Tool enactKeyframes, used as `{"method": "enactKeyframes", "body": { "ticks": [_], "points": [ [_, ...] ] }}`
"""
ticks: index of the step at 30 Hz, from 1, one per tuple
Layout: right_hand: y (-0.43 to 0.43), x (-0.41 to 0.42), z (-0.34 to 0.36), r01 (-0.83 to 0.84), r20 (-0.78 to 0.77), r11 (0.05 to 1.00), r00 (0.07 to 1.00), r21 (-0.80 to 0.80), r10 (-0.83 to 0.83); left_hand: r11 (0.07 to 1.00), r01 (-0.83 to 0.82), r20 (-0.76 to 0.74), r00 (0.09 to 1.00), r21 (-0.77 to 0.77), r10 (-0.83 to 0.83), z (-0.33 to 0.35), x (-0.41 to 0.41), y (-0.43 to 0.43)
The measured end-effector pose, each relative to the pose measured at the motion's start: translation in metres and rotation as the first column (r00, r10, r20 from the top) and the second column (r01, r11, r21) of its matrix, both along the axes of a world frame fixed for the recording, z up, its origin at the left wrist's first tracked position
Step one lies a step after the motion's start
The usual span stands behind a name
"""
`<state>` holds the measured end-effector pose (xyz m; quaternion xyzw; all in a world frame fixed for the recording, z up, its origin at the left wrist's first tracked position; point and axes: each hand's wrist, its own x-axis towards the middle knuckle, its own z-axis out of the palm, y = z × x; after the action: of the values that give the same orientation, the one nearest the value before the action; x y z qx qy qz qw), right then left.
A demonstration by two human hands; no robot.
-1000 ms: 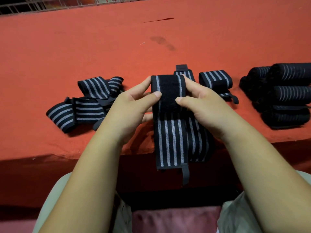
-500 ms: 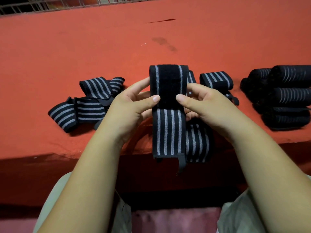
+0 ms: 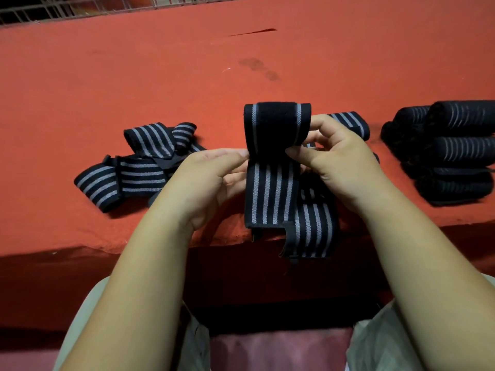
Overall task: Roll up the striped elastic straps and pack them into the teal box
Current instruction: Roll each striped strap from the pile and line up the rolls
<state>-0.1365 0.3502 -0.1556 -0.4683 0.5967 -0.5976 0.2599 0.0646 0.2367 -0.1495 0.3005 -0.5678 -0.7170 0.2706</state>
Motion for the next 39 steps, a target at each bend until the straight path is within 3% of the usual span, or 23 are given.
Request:
{"method": "enactKeyframes", "body": {
  "ticks": [9,15,20,23,27,30,34,39],
  "points": [
    [0.001,0.001,-0.004,0.048,-0.010,0.997,0.999,0.056,-0.047,0.998,0.019,0.057,0.998,0.065,-0.023,0.009,0.001,0.006],
    [0.000,0.001,0.000,0.039,-0.034,0.999,0.999,0.033,-0.038,0.997,0.001,-0.008,1.000,0.080,0.000,0.009,0.002,0.005],
    [-0.004,-0.001,0.001,-0.054,0.219,0.994,0.975,0.094,0.033,0.994,-0.082,-0.098,0.991,0.074,0.089,0.008,-0.001,0.003],
    [0.001,0.002,0.003,-0.179,0.163,0.968,0.975,0.178,0.150,0.988,-0.139,-0.115,0.983,0.063,0.145,0.005,-0.005,0.004],
    [0.006,0.006,0.006,-0.203,0.085,0.967,0.978,0.151,0.192,0.987,-0.160,-0.097,0.983,-0.014,0.158,0.003,-0.009,0.006],
    [0.004,0.004,0.003,-0.165,0.053,0.977,0.986,0.134,0.159,0.991,-0.121,-0.079,0.990,-0.057,0.117,0.006,-0.006,0.008],
    [-0.004,-0.002,-0.007,-0.083,0.078,0.990,0.994,0.115,0.074,0.993,0.054,-0.024,0.998,-0.101,-0.057,0.004,-0.001,0.006],
    [-0.007,-0.005,-0.012,-0.009,-0.023,0.994,1.000,0.109,0.012,0.991,0.045,-0.047,0.998,-0.127,-0.051,-0.004,-0.004,0.004]
  ]
}}
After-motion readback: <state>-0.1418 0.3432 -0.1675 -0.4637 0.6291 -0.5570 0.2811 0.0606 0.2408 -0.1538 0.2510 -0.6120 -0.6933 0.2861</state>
